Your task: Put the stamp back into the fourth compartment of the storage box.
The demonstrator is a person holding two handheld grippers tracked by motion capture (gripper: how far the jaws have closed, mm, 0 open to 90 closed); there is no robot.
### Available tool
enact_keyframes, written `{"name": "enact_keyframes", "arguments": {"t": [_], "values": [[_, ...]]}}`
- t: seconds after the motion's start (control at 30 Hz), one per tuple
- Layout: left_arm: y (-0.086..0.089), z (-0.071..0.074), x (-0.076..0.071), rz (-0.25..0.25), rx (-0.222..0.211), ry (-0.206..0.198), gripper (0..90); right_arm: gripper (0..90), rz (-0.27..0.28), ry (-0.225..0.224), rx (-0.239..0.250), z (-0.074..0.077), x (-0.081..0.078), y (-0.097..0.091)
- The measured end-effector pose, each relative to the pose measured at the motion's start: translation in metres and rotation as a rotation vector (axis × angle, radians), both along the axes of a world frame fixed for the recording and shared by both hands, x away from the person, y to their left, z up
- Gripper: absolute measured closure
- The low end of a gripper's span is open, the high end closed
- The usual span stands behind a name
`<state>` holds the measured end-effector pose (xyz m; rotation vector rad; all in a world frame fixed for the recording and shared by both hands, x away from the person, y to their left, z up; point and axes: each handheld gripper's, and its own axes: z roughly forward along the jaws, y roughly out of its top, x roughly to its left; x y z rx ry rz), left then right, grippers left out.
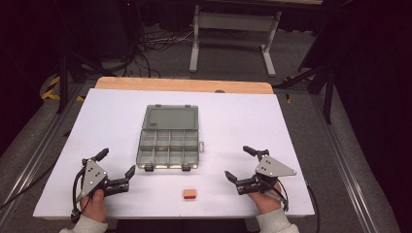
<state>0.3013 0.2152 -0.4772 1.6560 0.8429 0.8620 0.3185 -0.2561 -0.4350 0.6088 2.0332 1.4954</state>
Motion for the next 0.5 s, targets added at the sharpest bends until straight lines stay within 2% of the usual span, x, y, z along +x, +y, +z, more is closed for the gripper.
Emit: {"name": "enact_keyframes", "arguments": {"t": [0.1,0.23,0.4,0.5], "values": [[-0.0002,0.0008,-0.0002,-0.001,0.000,-0.003,0.3,0.2,-0.003,-0.010,0.011,0.0008,-0.0009,-0.0014],[-0.0010,0.0015,0.0000,0.004,-0.002,-0.001,0.3,0.3,-0.003,-0.025,-0.002,0.0014,-0.0028,-0.0005],[-0.0002,0.0016,-0.0005,-0.003,-0.004,0.001,0.3,0.4,0.005,-0.010,0.000,0.0011,-0.0021,0.0003],[0.0003,0.0020,-0.0006,0.001,-0.007,-0.003,0.4,4.5,0.012,0.002,0.010,0.0018,-0.0029,0.0000]]}}
